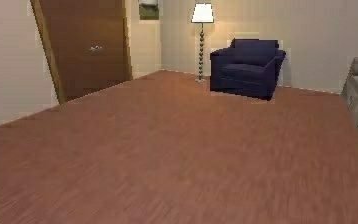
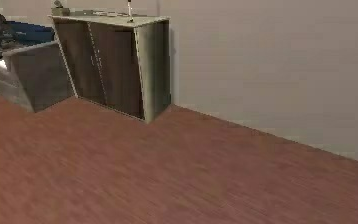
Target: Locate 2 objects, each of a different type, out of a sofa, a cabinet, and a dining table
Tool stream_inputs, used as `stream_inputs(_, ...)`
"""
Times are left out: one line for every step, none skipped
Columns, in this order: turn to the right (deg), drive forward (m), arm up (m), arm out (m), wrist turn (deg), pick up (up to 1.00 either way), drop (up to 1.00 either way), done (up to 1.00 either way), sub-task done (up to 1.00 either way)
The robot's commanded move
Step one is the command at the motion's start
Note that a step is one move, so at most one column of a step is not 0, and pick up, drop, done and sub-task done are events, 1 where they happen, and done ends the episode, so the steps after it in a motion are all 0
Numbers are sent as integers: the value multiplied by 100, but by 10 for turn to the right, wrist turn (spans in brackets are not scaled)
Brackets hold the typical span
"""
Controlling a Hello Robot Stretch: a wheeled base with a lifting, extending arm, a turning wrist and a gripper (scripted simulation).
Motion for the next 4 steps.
stream_inputs(-450, 0, 0, 0, 0, 0, 0, 0, 0)
stream_inputs(-450, 0, 0, 0, 0, 0, 0, 0, 0)
stream_inputs(-450, 0, 0, 0, 0, 0, 0, 0, 0)
stream_inputs(-120, 0, 0, 0, 0, 0, 0, 0, 0)
